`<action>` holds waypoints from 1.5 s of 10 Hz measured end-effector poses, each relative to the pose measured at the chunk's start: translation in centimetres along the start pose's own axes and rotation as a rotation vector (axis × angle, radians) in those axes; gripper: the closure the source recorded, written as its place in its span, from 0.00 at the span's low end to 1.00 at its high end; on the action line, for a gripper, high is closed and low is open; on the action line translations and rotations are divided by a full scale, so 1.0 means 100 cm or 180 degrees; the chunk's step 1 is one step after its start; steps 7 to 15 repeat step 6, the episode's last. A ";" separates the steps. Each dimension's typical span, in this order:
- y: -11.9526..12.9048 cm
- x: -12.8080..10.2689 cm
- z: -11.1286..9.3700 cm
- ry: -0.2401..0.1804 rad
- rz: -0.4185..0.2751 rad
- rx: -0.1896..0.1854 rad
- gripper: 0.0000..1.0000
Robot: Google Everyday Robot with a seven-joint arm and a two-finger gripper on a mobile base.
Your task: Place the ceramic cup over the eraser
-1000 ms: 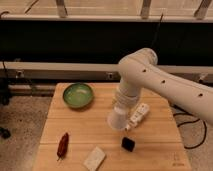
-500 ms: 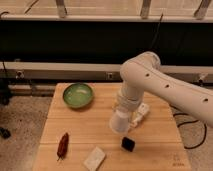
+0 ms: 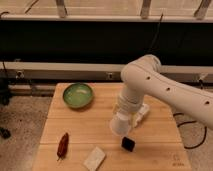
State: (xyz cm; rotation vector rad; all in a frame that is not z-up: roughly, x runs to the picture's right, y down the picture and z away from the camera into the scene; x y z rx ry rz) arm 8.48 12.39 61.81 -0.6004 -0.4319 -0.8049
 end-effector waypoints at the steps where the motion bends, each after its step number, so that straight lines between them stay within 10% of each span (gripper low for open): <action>1: 0.001 0.000 0.001 -0.0001 0.0000 -0.0003 1.00; 15: 0.027 0.009 0.000 -0.0045 0.0141 -0.0060 1.00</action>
